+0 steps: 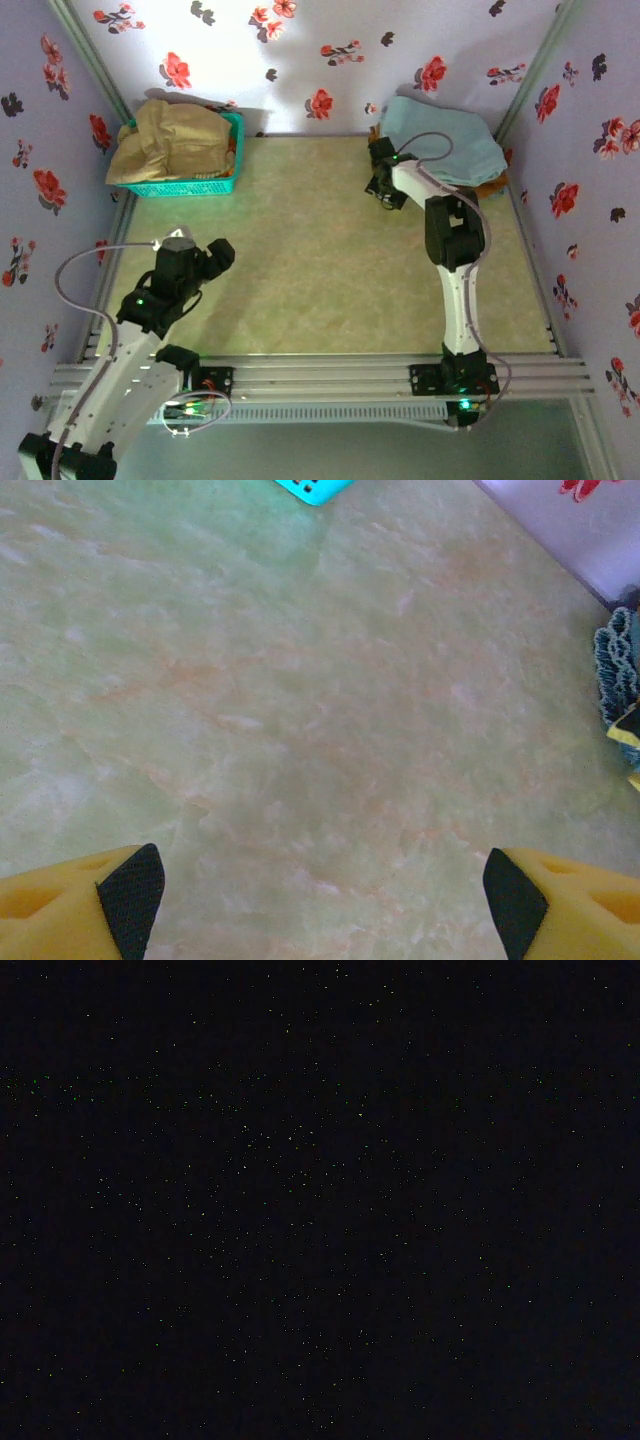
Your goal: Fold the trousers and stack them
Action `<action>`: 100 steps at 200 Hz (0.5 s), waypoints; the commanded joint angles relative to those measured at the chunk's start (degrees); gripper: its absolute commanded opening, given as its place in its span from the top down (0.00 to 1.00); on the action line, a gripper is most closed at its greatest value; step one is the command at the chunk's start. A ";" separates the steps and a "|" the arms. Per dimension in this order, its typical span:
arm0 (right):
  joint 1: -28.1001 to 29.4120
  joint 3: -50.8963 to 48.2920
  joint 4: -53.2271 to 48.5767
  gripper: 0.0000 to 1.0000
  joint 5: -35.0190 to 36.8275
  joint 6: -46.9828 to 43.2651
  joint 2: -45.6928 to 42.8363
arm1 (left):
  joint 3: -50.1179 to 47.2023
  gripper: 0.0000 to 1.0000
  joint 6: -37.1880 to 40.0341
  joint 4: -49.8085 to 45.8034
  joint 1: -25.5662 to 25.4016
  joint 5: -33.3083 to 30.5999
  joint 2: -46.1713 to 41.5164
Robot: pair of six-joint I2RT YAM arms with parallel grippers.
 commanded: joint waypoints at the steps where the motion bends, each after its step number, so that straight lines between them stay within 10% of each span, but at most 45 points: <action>1: -6.35 3.19 -4.25 0.34 2.37 0.84 3.81 | 1.86 0.13 1.56 1.67 0.58 0.10 0.86; 59: -7.84 8.56 -7.36 0.33 -2.86 -4.22 2.79 | 4.50 0.12 3.02 -1.31 0.93 0.03 0.26; 100: -4.41 -9.53 -0.76 0.29 -8.69 -7.22 -18.02 | 10.80 0.00 7.34 -9.57 0.95 -2.85 -1.54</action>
